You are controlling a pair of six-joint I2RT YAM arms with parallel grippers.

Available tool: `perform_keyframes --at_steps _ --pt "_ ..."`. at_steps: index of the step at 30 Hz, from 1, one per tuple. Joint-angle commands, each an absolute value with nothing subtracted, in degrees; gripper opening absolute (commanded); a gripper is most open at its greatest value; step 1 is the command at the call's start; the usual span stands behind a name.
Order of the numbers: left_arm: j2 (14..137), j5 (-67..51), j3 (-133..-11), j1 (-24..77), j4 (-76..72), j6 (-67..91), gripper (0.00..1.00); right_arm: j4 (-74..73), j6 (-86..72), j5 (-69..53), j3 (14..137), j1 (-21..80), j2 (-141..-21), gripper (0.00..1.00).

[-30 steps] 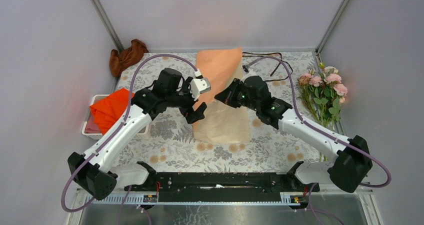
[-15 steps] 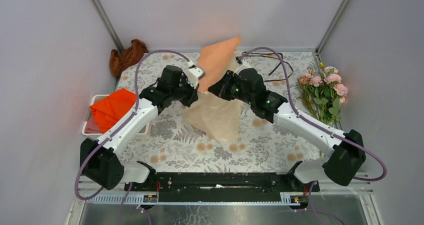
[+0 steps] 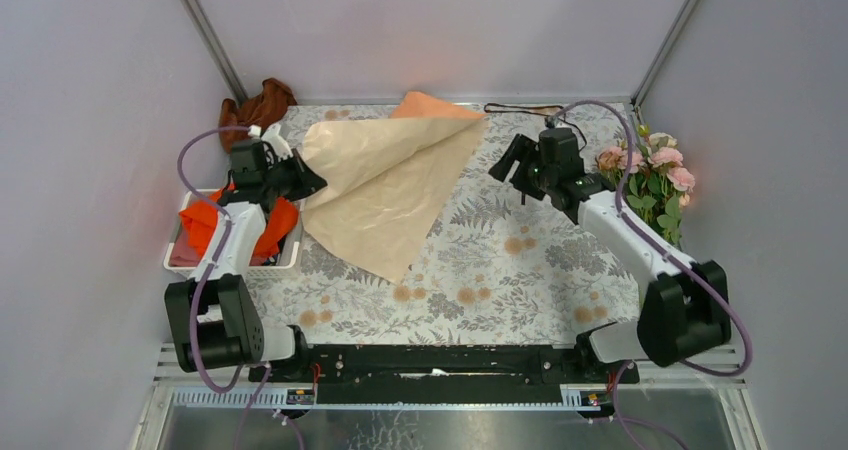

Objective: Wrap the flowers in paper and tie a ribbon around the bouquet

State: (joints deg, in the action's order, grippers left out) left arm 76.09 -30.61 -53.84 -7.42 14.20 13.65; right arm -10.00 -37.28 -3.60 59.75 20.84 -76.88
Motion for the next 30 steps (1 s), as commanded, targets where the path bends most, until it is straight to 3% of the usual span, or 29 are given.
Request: perform_keyframes --at_steps 1,6,17,30 --pt "76.69 -38.24 -51.81 -12.48 5.54 25.68 0.0 -6.89 -37.94 -11.5 59.4 18.88 -86.39 0.79" --pt "76.51 -40.31 -50.27 -15.88 5.71 29.67 0.0 1.22 -45.19 -20.6 60.65 19.4 -98.35 0.82" --pt "75.49 -41.25 -50.1 -17.33 5.72 31.59 0.0 12.48 -55.23 -20.78 68.32 26.45 -116.94 0.8" --pt "74.93 -41.79 -49.03 -17.31 4.72 30.94 0.0 17.14 -60.51 -21.22 73.65 30.6 -120.62 0.8"
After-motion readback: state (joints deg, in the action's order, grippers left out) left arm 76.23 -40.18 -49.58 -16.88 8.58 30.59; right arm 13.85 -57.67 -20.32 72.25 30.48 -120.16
